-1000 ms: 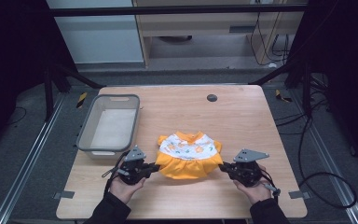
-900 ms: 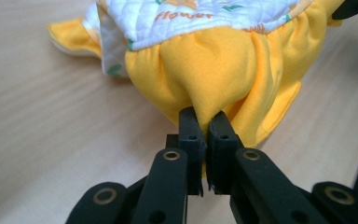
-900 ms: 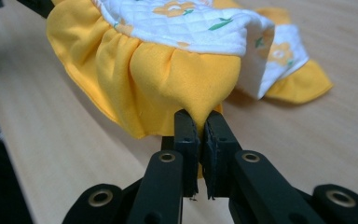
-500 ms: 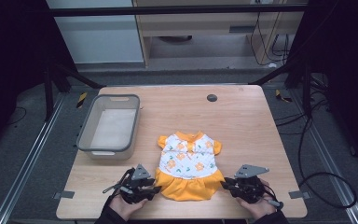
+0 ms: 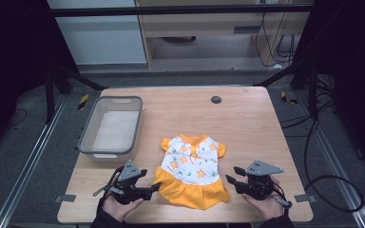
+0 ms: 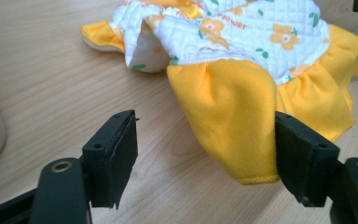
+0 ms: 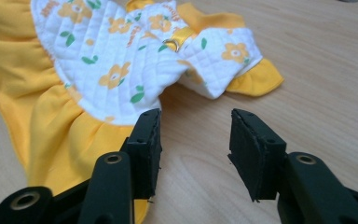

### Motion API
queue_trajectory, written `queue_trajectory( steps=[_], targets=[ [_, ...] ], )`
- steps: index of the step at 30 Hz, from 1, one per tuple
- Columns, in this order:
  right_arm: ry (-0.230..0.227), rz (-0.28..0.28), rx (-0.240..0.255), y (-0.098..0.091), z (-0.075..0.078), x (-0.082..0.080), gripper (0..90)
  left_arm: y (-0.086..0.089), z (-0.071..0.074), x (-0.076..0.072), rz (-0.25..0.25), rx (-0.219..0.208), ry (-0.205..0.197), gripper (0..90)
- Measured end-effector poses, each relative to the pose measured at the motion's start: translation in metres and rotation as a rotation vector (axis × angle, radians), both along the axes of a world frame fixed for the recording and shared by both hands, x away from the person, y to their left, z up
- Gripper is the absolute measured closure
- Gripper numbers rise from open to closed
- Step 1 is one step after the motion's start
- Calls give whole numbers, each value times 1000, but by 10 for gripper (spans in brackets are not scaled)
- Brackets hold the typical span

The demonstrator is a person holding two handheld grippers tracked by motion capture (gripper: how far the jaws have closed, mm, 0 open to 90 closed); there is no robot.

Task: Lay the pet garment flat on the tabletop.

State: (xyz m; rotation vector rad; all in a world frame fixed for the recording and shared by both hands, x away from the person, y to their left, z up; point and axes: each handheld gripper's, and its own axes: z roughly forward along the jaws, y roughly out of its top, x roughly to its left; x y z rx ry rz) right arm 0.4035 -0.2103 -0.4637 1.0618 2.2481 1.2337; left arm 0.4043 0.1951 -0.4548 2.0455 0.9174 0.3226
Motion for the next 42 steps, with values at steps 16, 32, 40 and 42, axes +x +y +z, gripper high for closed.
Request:
queue_trajectory(
  steps=[16,32,40,42],
  targets=[
    [-90,-102,41,-2,22,36,408,2,30,41,80,-15,-122,294],
    [-36,-171,-17,22,0,115,466,-34,4,134,176,77,-101,348],
    [58,-171,-109,27,-28,132,536,-46,-32,160,153,151,8,354],
    [69,-164,-122,29,-33,133,552,-45,-37,161,143,140,31,373]
  ],
)
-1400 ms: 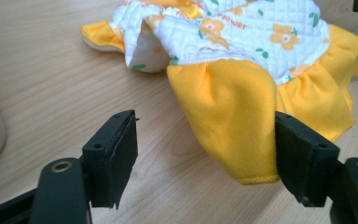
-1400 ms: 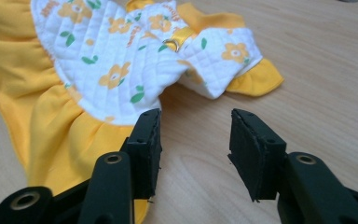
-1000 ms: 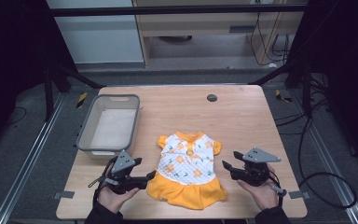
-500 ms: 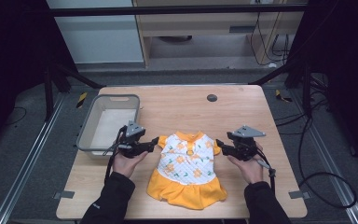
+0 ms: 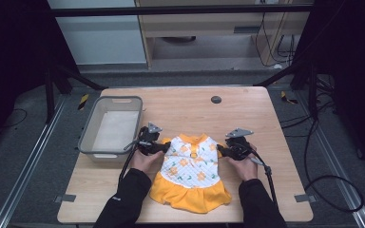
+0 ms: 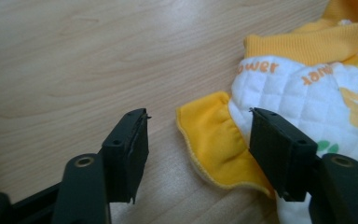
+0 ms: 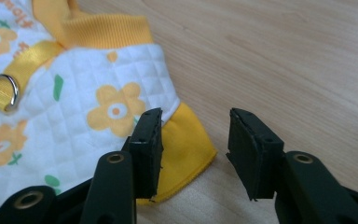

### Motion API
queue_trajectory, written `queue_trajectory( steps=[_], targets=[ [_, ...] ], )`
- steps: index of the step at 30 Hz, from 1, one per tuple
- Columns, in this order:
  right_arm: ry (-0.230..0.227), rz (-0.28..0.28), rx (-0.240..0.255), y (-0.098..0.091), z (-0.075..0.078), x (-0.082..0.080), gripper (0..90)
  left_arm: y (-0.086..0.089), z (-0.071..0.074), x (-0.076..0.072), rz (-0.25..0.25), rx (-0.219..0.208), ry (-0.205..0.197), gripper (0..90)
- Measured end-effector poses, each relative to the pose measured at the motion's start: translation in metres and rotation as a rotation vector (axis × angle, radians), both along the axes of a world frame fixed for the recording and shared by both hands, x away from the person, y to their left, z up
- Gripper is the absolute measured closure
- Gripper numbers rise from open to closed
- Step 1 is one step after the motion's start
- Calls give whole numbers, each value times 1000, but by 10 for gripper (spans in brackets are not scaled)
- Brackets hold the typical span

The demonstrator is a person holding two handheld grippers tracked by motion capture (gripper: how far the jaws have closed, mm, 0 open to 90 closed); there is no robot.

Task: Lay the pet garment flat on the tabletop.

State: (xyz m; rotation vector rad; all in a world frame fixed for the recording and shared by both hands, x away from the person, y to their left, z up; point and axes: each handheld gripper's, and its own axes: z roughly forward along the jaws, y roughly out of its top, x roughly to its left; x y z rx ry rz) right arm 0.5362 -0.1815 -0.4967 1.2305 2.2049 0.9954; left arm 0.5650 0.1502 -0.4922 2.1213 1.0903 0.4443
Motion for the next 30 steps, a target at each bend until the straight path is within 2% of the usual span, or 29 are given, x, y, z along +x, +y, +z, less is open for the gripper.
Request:
queue_trajectory(
  steps=[3,8,12,13,14,16,19,22,24,27,29,30],
  targets=[
    [15,5,-4,1,-4,1,595,-1,-3,0,2,4,27,399],
    [36,-3,6,5,-4,0,702,-2,-5,-4,-8,21,2,478],
    [65,-9,40,7,-4,-1,802,-10,-3,-8,-16,24,12,686],
    [65,-9,40,7,-4,-1,802,-10,-3,-8,-16,24,12,749],
    [51,-5,18,9,-4,-2,831,-12,-2,-9,-19,21,25,801],
    [54,-4,12,11,-3,-3,840,-13,-2,-9,-13,13,33,847],
    [62,6,18,10,0,-3,848,-11,-1,-9,-13,1,33,861],
    [28,22,34,9,8,-5,850,-6,11,-11,-5,-44,-12,864],
    [-16,36,49,9,17,-6,851,-4,21,-12,-7,-67,-44,864],
    [-91,50,67,11,36,-5,851,-3,44,-10,-8,-72,-114,864],
    [-148,49,71,14,47,-2,850,-4,49,-9,-6,-73,-128,863],
    [-180,41,74,16,53,0,848,-5,57,-7,0,-77,-152,862]
  ],
)
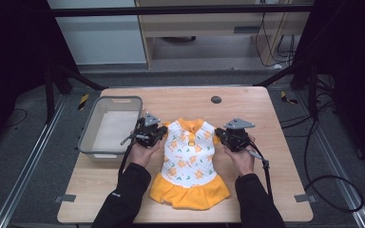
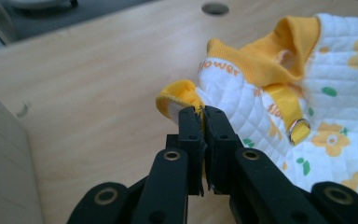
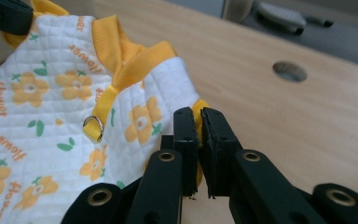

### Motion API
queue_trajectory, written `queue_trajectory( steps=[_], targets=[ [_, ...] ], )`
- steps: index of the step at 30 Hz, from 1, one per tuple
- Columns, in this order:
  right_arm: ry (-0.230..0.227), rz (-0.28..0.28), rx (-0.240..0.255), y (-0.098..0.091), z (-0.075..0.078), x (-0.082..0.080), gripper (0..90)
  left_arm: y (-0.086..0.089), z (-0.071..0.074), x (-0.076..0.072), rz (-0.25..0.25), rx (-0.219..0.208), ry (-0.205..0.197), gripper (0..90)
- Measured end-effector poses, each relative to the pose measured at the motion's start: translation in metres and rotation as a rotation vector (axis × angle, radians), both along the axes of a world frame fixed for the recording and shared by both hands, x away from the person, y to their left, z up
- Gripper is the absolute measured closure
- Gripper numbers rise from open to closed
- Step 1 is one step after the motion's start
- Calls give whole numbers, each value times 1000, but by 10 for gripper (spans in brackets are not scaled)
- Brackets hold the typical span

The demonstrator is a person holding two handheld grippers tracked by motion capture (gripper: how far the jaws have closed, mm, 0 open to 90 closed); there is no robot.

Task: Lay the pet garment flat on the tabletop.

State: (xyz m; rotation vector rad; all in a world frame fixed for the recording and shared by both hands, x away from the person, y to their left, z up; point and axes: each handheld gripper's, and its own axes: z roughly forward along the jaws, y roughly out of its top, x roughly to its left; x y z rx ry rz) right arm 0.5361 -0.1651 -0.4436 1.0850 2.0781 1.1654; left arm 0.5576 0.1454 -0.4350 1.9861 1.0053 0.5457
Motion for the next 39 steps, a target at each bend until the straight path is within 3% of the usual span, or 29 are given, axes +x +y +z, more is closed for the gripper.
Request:
queue_trajectory(
  steps=[1,3,4,5,6,9,13,16,18,22,25,30,31,35,39],
  targets=[
    [-20,-9,-1,3,4,2,847,-2,9,5,24,-2,-25,861],
    [-61,-31,-20,7,7,9,825,-4,11,12,56,8,-23,839],
    [-61,-31,-20,7,7,9,825,-4,11,12,56,8,-23,788],
    [-64,-60,-63,12,7,15,751,-4,11,17,102,33,-24,683],
    [-65,-69,-70,13,6,16,724,-3,11,18,110,29,-17,631],
    [-66,-67,-64,14,7,15,661,2,12,16,119,2,-6,544],
    [-69,-30,-61,14,12,5,638,8,14,6,96,-19,-11,508],
    [-62,-9,-51,14,14,0,635,10,15,0,73,-29,-6,510],
    [-43,21,-31,13,15,-8,643,7,11,-13,16,-35,-2,522],
    [-17,44,-22,13,11,-15,655,2,3,-25,-40,-2,5,596],
    [21,82,-21,16,-2,-27,699,-3,-13,-36,-77,29,42,663],
    [61,115,-37,19,-15,-33,743,-4,-28,-39,-88,42,93,733],
    [90,134,-43,21,-24,-37,767,-4,-32,-39,-96,55,119,740],
    [127,153,-50,22,-35,-40,787,-5,-41,-41,-110,79,137,750],
    [180,154,-90,25,-51,-42,796,-6,-52,-43,-114,111,170,757]
  ],
)
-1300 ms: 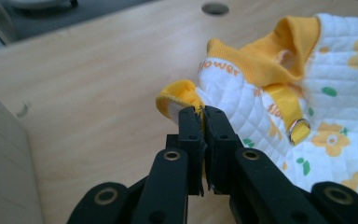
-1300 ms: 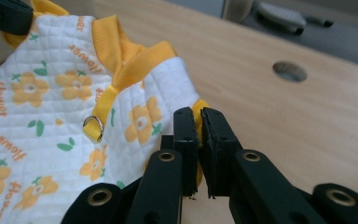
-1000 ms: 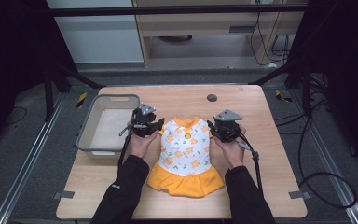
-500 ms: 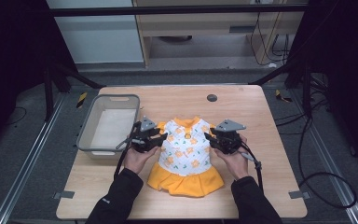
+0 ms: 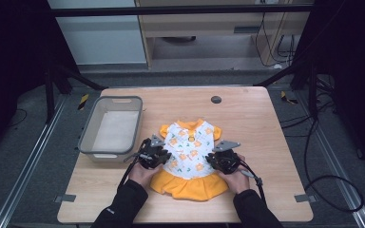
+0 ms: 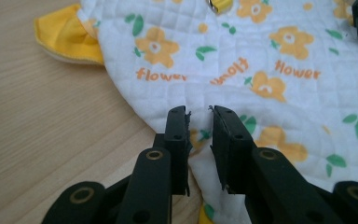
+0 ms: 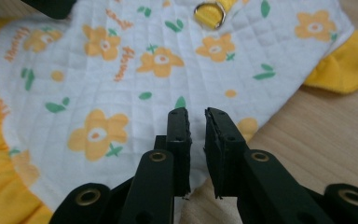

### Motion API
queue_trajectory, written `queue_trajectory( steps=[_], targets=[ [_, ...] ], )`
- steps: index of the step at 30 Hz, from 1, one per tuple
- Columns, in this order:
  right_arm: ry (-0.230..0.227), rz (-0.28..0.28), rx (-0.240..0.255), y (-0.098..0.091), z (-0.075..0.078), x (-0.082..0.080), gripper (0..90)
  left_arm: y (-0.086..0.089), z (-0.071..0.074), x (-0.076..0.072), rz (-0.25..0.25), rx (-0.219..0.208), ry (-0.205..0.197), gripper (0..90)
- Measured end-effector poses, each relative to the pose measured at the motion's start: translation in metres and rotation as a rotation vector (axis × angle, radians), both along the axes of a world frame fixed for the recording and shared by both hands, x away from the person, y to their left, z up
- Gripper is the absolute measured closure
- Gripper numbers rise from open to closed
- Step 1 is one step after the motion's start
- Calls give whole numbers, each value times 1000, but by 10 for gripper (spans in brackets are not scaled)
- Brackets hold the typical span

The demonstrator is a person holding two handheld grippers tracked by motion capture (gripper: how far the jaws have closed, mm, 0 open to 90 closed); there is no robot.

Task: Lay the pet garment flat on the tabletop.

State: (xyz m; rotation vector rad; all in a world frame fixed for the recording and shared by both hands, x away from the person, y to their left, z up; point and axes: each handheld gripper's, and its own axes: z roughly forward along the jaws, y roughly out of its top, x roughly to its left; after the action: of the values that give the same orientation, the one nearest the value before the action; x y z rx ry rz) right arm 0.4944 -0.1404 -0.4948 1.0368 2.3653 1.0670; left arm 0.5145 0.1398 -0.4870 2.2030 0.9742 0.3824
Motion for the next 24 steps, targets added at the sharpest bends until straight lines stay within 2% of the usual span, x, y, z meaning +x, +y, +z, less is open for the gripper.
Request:
queue_trajectory(
  steps=[2,4,6,13,14,15,16,17,18,19,21,24],
  targets=[
    [12,-1,-16,0,-5,2,796,-1,-3,-2,-2,9,-6,757],
    [13,-5,-12,0,-6,2,796,-2,-3,-4,-2,13,-10,757],
    [-10,-19,-44,-1,-6,5,798,-2,-4,-4,-1,13,-12,755],
    [-22,-34,-32,-4,-5,6,798,-1,-1,-6,9,0,-29,689],
    [-37,-26,3,-7,4,0,813,2,9,-12,3,-39,-47,682],
    [-42,-21,14,-8,8,-3,825,2,9,-12,3,-39,-47,677],
    [-50,-10,32,-10,11,-8,839,5,18,-23,-19,-61,-56,673],
    [-50,-10,32,-10,11,-8,839,5,18,-23,-19,-61,-56,670],
    [-50,12,59,-14,18,-20,863,8,19,-34,-39,-63,-58,670],
    [-45,23,70,-14,19,-24,872,9,18,-38,-49,-63,-56,670],
    [-39,51,73,-16,20,-34,884,12,13,-50,-73,-45,-39,672],
    [4,79,55,-17,12,-50,892,16,3,-61,-92,-11,-2,674]
  ],
)
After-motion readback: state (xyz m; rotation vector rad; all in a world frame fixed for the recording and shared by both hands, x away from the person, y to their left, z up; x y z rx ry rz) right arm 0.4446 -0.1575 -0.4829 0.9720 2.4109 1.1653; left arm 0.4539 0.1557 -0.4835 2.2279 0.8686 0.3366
